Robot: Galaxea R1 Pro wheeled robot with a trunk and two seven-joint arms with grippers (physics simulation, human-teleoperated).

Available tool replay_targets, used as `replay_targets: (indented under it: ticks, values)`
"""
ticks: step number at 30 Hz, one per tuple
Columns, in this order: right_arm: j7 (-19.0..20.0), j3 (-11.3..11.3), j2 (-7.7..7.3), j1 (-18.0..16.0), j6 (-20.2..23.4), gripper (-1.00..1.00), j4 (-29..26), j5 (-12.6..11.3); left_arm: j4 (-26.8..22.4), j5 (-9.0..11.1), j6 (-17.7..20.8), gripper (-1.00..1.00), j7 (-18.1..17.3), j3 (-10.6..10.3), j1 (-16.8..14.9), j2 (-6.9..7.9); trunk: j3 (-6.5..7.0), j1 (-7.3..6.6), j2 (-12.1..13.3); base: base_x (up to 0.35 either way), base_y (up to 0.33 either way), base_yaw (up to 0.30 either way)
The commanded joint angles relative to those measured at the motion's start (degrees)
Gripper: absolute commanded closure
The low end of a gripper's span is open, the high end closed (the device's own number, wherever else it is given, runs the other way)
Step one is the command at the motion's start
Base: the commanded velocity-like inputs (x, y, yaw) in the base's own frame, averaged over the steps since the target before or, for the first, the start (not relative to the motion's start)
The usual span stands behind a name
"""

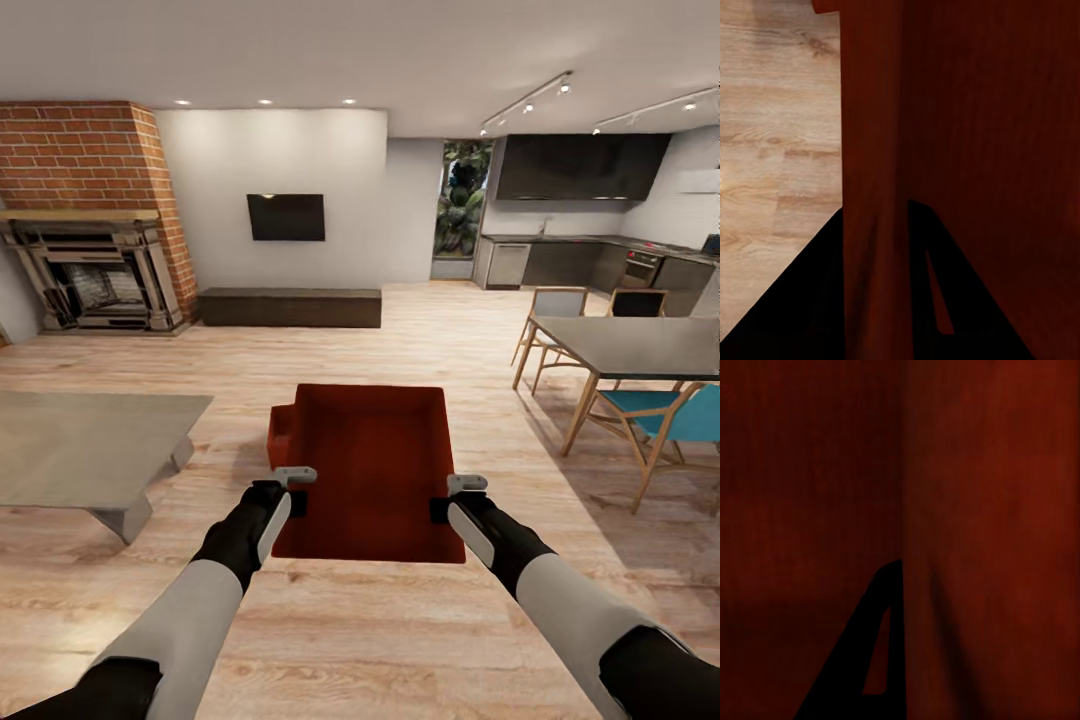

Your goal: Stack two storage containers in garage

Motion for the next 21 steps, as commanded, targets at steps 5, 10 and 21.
replay_targets:
  ticks: [5, 10, 21]
  values:
    - [-0.7, 0.3, -0.63, -0.1, 0.4, 1.00, -0.2, 1.6, 3.0, -0.9, 2.2, 1.00, 0.5, -0.3, 0.0, 0.88, -0.11, 0.04, -0.1, 0.000, 0.000, -0.016]
    - [-0.7, 0.3, -0.64, -0.1, 0.4, 1.00, -0.2, 1.6, 3.0, -0.9, 2.2, 1.00, 0.5, -0.3, 0.0, 0.88, -0.11, 0.04, -0.1, 0.000, 0.000, -0.001]
    - [-0.7, 0.3, -0.63, -0.1, 0.5, 1.00, -0.2, 1.6, 3.0, -0.9, 2.2, 1.00, 0.5, -0.3, 0.0, 0.88, -0.11, 0.04, -0.1, 0.000, 0.000, 0.000]
